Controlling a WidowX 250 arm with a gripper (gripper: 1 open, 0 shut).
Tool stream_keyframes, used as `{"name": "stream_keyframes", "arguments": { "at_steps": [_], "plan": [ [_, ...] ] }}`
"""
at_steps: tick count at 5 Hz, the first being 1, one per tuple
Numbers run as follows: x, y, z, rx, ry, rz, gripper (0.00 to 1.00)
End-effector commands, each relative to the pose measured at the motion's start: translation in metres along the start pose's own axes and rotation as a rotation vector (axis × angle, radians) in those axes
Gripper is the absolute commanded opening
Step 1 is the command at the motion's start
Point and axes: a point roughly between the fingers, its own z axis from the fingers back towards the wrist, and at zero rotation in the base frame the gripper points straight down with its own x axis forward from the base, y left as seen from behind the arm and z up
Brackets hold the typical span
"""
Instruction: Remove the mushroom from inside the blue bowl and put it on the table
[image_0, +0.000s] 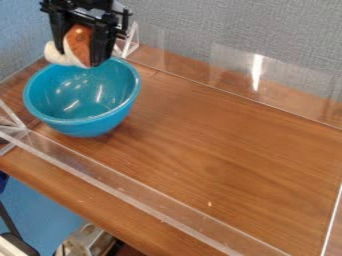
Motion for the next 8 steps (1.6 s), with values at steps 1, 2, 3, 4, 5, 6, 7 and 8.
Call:
{"name": "stream_keyframes", "arguments": {
  "at_steps": [1, 2, 3, 4, 5, 6, 7, 8],
  "plan": [
    [-0.008, -0.009, 0.015, 0.022, -0.051, -0.001, 0.00],
    [-0.016, -0.022, 0.015, 0.033, -0.051, -0.022, 0.00],
    [-0.027, -0.049, 0.012, 0.042, -0.048, -0.070, 0.00],
    [-0.039, -0.092, 0.003, 0.045, -0.035, -0.154, 0.00],
    [-0.052, -0.144, -0.017, 0.051, -0.016, -0.274, 0.00],
    [-0.043, -0.158, -0.029, 0.038, -0.018, -0.308, 0.00],
    [-0.033, -0.173, -0.042, 0.024, -0.020, -0.351, 0.00],
    [-0.024, -0.183, -0.054, 0.012, -0.020, -0.374, 0.00]
  ]
}}
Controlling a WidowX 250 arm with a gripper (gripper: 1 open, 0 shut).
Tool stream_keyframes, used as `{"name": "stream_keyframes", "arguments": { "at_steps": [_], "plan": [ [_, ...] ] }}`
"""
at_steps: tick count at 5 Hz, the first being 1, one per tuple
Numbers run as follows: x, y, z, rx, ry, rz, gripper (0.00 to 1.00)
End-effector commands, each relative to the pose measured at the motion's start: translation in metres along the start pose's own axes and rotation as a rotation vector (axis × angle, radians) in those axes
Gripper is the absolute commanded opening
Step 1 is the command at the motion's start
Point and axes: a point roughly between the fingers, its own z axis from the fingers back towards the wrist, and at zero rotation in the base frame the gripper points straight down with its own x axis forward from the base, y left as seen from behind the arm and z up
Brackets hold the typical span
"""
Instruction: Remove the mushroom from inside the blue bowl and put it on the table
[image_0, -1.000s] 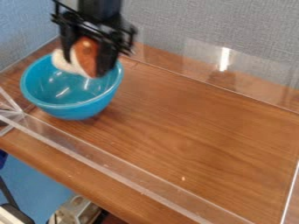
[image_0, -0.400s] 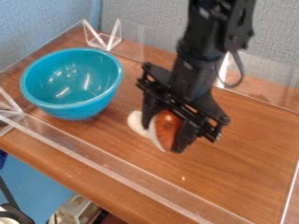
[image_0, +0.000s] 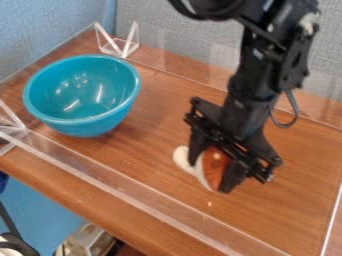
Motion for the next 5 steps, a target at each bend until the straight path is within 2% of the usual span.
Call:
{"name": "stream_keyframes", "arguments": {
  "at_steps": [1, 5],
  "plan": [
    [0.016, -0.005, 0.003, -0.017, -0.056, -0.015, 0.00],
    [0.037, -0.007, -0.021, -0.062, -0.080, -0.025, 0.00]
  ]
}}
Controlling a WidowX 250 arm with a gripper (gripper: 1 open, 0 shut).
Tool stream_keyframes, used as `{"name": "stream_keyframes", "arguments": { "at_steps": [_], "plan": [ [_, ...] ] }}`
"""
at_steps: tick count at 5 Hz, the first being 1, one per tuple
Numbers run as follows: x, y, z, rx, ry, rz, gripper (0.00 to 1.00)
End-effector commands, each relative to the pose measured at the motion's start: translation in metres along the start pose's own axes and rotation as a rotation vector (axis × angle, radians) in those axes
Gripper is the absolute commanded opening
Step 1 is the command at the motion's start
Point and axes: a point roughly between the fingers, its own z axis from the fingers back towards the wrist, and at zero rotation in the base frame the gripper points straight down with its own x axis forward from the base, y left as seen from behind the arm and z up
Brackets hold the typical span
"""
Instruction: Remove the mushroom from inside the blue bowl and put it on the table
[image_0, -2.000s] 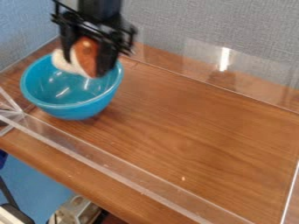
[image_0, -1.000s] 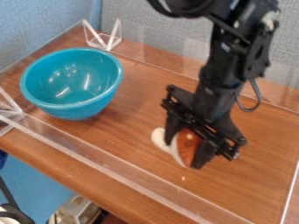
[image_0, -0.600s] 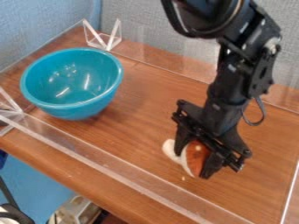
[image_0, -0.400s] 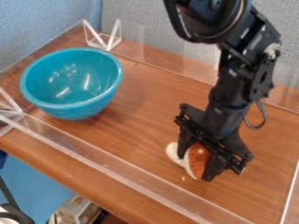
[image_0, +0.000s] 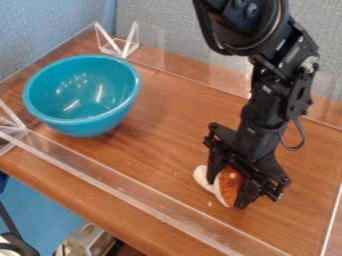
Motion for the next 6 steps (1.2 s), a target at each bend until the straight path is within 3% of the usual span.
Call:
{"name": "stream_keyframes", "arguments": {
  "at_steps": [1, 6],
  "plan": [
    [0.011, 0.006, 0.009, -0.014, -0.051, 0.026, 0.00],
    [0.021, 0.010, 0.001, -0.044, -0.073, 0.047, 0.00]
  ]
}}
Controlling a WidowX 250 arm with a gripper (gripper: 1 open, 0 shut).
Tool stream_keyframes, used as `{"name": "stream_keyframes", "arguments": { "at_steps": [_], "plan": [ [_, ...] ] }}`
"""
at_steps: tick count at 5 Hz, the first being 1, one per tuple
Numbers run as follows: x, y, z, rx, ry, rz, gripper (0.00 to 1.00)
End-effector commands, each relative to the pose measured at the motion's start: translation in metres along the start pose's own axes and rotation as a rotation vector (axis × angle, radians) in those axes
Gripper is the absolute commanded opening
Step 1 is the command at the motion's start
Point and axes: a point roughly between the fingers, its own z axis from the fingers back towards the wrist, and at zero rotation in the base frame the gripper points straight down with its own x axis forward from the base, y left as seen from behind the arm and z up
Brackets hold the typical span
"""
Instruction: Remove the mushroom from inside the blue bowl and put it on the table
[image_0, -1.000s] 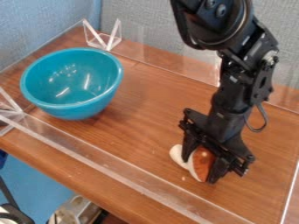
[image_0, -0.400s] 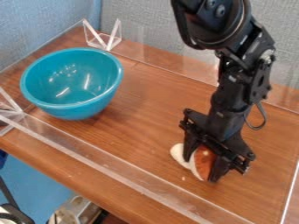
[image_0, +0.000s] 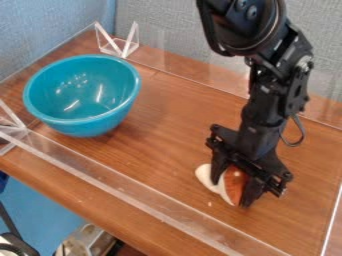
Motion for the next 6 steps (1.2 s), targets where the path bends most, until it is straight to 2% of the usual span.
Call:
{"name": "stream_keyframes", "arguments": {
  "at_steps": [1, 6],
  "plan": [
    [0.0116, 0.0078, 0.0055, -0.009, -0.054, 0.013, 0.00],
    [0.0189, 0.0072, -0.0021, -0.034, -0.072, 0.027, 0.00]
  ]
}}
